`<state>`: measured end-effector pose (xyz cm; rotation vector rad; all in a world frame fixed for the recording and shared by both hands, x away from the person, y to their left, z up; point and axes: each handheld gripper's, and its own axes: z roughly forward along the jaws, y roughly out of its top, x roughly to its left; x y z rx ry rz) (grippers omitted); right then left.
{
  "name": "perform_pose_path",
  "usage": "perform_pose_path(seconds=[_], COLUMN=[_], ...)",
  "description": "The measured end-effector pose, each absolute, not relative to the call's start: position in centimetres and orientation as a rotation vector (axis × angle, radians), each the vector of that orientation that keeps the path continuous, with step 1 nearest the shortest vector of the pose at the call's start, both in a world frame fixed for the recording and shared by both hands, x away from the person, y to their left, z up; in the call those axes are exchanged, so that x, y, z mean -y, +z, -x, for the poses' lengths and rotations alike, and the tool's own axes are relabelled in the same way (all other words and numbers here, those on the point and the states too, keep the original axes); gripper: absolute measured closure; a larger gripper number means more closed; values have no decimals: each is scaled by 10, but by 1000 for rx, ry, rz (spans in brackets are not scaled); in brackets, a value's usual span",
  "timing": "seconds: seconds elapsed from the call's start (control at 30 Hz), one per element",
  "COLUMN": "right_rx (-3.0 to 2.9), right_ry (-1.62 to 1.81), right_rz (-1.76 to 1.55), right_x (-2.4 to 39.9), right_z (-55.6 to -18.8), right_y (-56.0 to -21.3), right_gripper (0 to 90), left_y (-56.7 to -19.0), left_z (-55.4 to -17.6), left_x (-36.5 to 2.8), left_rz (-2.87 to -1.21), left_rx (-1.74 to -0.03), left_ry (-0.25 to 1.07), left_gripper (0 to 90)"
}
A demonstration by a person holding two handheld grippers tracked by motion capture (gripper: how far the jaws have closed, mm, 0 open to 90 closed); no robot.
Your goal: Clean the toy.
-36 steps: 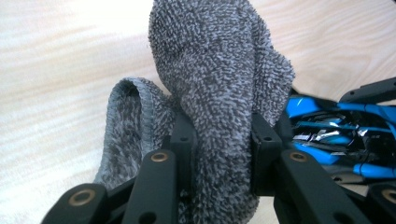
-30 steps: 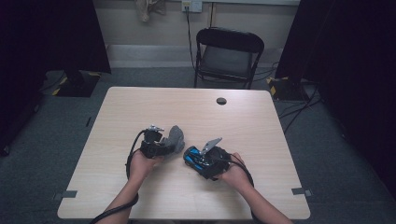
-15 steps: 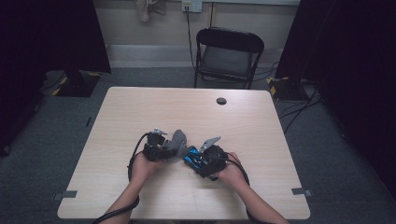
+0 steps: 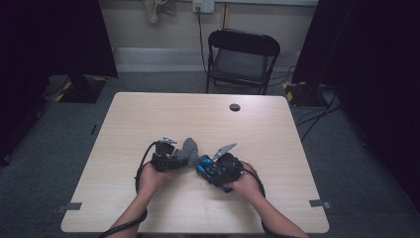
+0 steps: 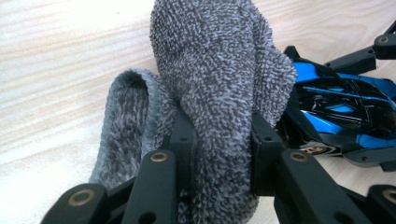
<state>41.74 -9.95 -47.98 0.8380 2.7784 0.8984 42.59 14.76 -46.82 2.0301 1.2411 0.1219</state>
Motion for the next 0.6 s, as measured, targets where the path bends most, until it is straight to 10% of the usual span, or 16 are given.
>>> perform_pose_path(seconds=[0.6], right_rx=[-2774], right_ry=[905], right_rz=[-779], right_x=[95], right_z=[-414], right_y=[-465], right_gripper=[262], left_y=[-458], left_z=[-433], left_x=[-142], left_rz=[-1983], left_rx=[-1239], left_ry=[110], left_gripper=[687])
